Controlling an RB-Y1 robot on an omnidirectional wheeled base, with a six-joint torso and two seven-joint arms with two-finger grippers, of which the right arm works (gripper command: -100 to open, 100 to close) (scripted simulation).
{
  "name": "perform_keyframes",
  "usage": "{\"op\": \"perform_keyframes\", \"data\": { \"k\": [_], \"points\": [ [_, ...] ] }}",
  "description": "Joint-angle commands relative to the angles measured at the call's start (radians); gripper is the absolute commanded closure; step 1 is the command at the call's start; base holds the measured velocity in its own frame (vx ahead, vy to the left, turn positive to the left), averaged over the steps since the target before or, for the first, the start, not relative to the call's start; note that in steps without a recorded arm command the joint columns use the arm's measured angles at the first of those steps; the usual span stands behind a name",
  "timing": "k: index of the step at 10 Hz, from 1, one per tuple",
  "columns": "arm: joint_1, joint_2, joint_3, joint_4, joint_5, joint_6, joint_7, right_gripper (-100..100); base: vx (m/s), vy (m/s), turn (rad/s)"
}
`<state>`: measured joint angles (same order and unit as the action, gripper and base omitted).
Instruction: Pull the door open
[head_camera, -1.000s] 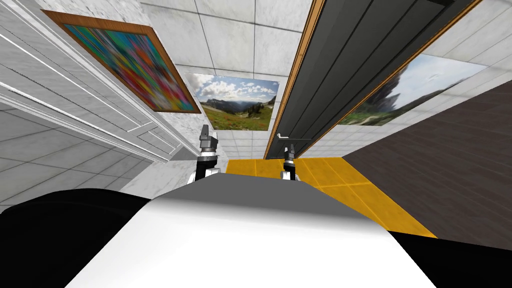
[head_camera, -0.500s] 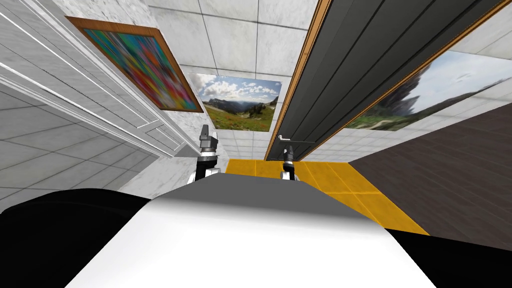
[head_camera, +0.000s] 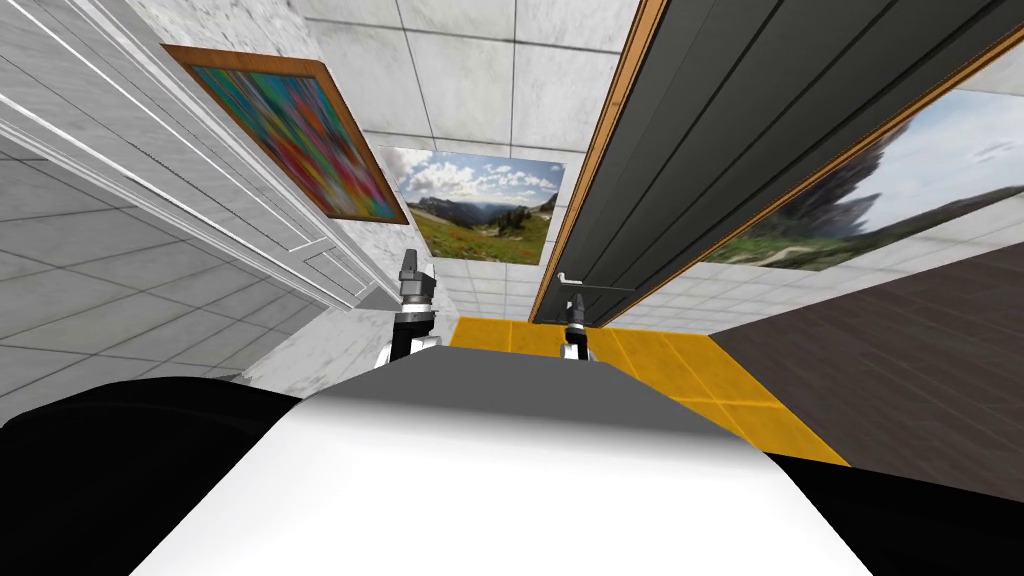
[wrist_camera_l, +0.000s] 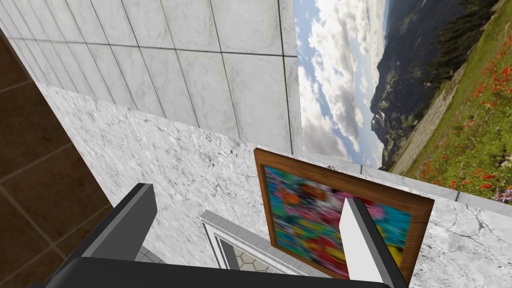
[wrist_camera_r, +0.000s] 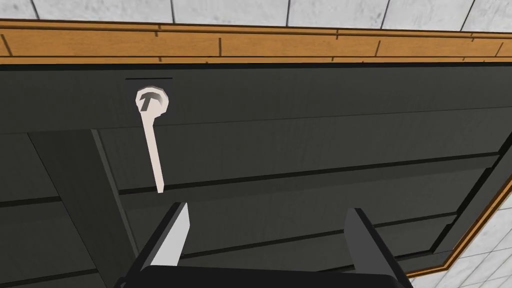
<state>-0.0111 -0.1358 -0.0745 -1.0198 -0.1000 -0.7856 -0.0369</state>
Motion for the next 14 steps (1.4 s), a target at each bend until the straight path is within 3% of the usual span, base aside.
{"op": "perform_keyframes", "data": {
  "k": [1, 5, 6, 11, 14],
  "points": [
    [-0.012, -0.004, -0.003, 0.043, -0.001, -0.006, -0.004, -100, 0.036, -0.051, 0.093],
    [-0.060, -0.011, -0.015, 0.173, -0.006, -0.021, -0.011, -100, 0.036, -0.098, 0.129],
    [-0.060, -0.011, -0.015, 0.173, -0.006, -0.021, -0.011, -100, 0.036, -0.083, 0.057],
    [-0.111, -0.018, -0.028, 0.313, -0.010, -0.036, -0.019, -100, 0.031, -0.078, 0.105],
    [-0.127, -0.020, -0.032, 0.357, -0.011, -0.041, -0.021, -100, 0.021, -0.066, 0.062]
  ]
}}
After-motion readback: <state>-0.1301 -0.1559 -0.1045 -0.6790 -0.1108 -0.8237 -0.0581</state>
